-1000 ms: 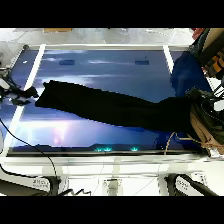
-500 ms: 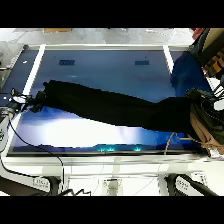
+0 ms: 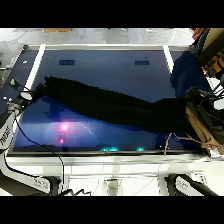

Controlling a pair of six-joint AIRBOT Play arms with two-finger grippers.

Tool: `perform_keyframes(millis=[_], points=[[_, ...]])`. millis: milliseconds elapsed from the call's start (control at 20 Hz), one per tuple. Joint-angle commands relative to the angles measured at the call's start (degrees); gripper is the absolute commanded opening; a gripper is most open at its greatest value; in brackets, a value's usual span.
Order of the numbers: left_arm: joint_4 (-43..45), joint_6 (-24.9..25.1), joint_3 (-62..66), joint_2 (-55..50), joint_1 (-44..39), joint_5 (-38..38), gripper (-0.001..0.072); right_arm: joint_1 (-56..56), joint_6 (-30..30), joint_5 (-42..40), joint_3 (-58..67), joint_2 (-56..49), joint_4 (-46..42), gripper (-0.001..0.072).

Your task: Fold the clothes and pants, and hang the long-sleeved shirts on hangers.

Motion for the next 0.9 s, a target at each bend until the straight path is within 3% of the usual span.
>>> perform_keyframes(millis=[0, 50, 200, 400, 650, 850], points=[[11.2, 0.6, 6.7, 2.5, -0.9, -7.9, 0.0009, 3.8, -0.2, -1.8, 2.4, -0.1, 0.6, 0.0167], [13.6, 0.9, 8.4, 4.2, -1.4, -11.4, 0.0009, 5.7, -0.2, -3.8, 3.1, -0.1, 0.6, 0.0036], [16.2, 9.5, 11.0, 11.1, -3.0, -19.8, 0.0009, 12.2, 0.0, -10.3, 5.7, -1.0, 0.6, 0.0028], [16.2, 18.1, 11.1, 23.1, -4.9, -29.4, 0.0011, 21.9, 4.9, -8.7, 11.7, -6.7, 0.8, 0.0028], [15.3, 20.0, 11.1, 34.3, -5.2, -38.5, 0.0011, 38.2, 6.3, 1.0, 23.1, -18.6, 3.7, 0.0027], [15.3, 20.0, 11.1, 39.1, -5.2, -42.6, 0.0011, 50.8, 7.6, 1.1, 31.6, -26.0, 8.5, 0.0027]])
